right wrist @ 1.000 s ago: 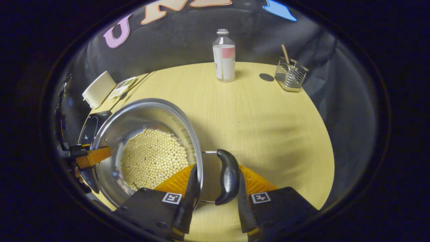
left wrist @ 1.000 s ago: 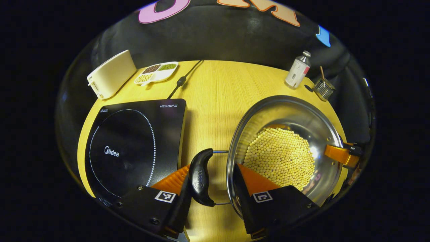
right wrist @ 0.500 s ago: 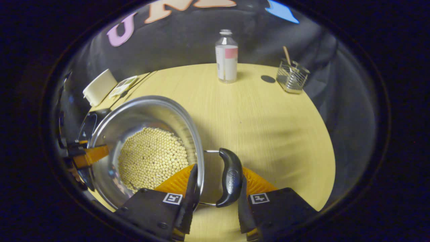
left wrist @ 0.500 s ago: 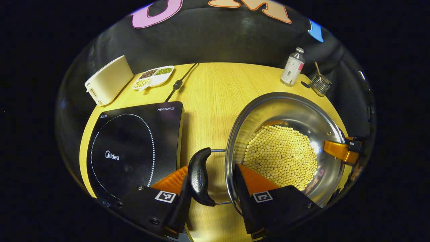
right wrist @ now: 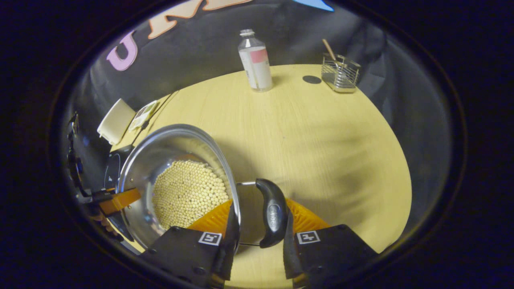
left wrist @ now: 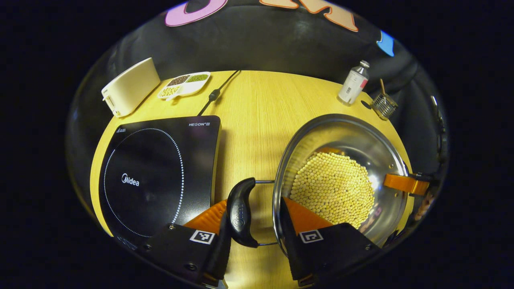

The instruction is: First push the handle of the pot to place it horizontally, then grasp the pot with both hands and set it on the induction cooktop.

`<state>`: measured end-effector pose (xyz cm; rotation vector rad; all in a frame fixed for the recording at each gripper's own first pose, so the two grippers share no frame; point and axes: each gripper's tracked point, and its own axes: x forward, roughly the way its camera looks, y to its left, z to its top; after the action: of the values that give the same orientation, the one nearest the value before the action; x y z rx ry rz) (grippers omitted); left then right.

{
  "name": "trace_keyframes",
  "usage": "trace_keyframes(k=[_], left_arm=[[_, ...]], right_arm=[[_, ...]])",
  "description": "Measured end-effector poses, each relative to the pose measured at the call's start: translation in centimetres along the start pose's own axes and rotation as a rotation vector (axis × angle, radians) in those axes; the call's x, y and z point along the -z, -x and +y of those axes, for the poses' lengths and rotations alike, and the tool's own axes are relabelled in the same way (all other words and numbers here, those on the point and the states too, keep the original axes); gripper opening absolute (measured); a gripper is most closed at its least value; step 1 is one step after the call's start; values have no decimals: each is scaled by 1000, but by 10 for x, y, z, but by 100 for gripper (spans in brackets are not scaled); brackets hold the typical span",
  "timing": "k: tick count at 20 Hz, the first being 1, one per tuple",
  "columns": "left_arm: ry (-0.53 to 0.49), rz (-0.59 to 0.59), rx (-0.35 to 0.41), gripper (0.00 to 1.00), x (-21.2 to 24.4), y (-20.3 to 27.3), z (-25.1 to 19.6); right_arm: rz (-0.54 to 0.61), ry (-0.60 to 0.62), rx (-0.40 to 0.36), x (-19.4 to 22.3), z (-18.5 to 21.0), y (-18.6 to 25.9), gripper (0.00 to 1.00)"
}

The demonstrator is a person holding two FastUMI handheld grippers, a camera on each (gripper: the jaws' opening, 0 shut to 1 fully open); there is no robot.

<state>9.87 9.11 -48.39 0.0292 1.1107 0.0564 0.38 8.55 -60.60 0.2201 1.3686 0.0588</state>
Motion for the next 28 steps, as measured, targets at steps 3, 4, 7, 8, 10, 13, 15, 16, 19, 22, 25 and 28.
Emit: trace_keyframes(k=[3,4,7,8,10,13,15,16,19,22,25,28], left_arm=[[7,27,7,60,4,3,-1],[12,33,6,59,5,5,-1],[28,50,5,59,11,10,-1],[31,54,5,58,11,11,-1],[40,59,1,58,14,15,2],[37,53,-12,58,13,22,7],[26,39,-22,58,10,31,11],[23,34,-27,58,9,34,13],[21,30,-42,58,7,45,21],[15,25,-57,58,4,57,29],[17,27,-70,58,3,70,39],[15,20,-66,58,0,80,52]], right_arm=[[5,-9,-7,2,-1,1,48],[7,-12,-10,3,-1,2,48],[14,-20,-19,3,-1,2,48],[18,-20,-23,3,0,2,48],[17,-21,-31,3,1,1,48],[13,-22,-46,1,4,1,48],[8,-25,-61,2,1,3,48],[4,-26,-67,2,2,2,48],[0,-29,-82,2,2,2,48],[2,-30,-96,2,1,0,48],[2,-18,-110,1,0,-3,48],[-12,-19,-106,-1,0,-1,53]])
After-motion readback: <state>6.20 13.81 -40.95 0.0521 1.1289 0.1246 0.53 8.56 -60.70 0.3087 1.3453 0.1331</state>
